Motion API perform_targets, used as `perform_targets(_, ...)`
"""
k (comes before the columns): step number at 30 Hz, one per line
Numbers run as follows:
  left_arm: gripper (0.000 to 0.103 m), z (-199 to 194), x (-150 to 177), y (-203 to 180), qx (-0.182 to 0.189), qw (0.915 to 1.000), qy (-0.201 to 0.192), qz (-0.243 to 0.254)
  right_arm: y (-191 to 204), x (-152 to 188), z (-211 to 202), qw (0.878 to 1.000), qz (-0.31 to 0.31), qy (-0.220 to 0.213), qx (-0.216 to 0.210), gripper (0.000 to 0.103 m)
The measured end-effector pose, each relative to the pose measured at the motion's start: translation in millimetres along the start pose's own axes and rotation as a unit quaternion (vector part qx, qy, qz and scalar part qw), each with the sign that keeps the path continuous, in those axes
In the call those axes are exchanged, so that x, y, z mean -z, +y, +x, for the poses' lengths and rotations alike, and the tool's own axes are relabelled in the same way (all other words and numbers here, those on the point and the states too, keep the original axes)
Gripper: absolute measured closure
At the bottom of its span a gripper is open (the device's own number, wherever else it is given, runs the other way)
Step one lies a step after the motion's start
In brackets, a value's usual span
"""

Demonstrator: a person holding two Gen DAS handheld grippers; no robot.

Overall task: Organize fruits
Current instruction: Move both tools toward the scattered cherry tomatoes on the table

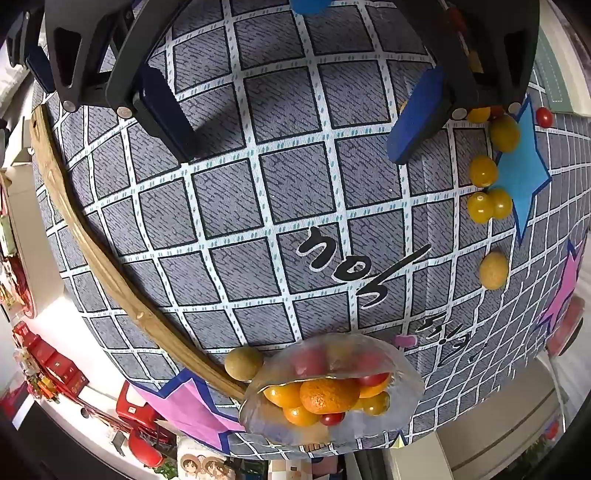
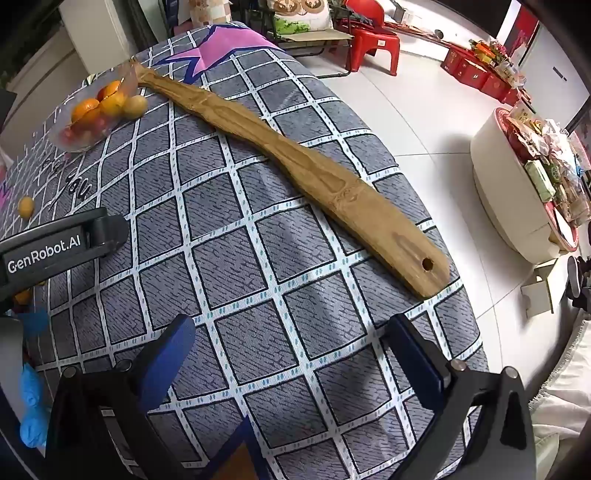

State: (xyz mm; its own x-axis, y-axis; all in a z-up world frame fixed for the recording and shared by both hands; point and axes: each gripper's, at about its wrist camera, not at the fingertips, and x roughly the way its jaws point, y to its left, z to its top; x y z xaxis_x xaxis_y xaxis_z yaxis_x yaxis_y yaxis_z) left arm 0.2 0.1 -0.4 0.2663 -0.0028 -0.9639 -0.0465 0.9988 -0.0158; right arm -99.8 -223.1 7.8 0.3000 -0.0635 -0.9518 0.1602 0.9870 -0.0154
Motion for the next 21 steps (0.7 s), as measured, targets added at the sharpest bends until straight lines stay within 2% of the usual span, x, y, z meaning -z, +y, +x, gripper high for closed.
perform_targets(10, 0.0, 0.4, 0.4, -0.2, 0.001, 1.0, -0.008, 0.004, -0.3, -2.5, 9.4, 1.0, -0.012, 0.0, -0.004, 0.0)
perform_targets(15, 0.0, -5.7, 11.3, -2.2, 0.001, 0.9998, -0.019, 0.005, 2.8, -19.2, 11.2, 1.0, -0.014, 0.014, -0.003, 0.0)
perform_targets(21, 0.0, -6.8, 15.0, -2.1, 0.002, 0.9999, -0.013, 0.008, 1.8, -16.7, 10.6, 1.0, -0.013, 0.009, -0.004, 0.0)
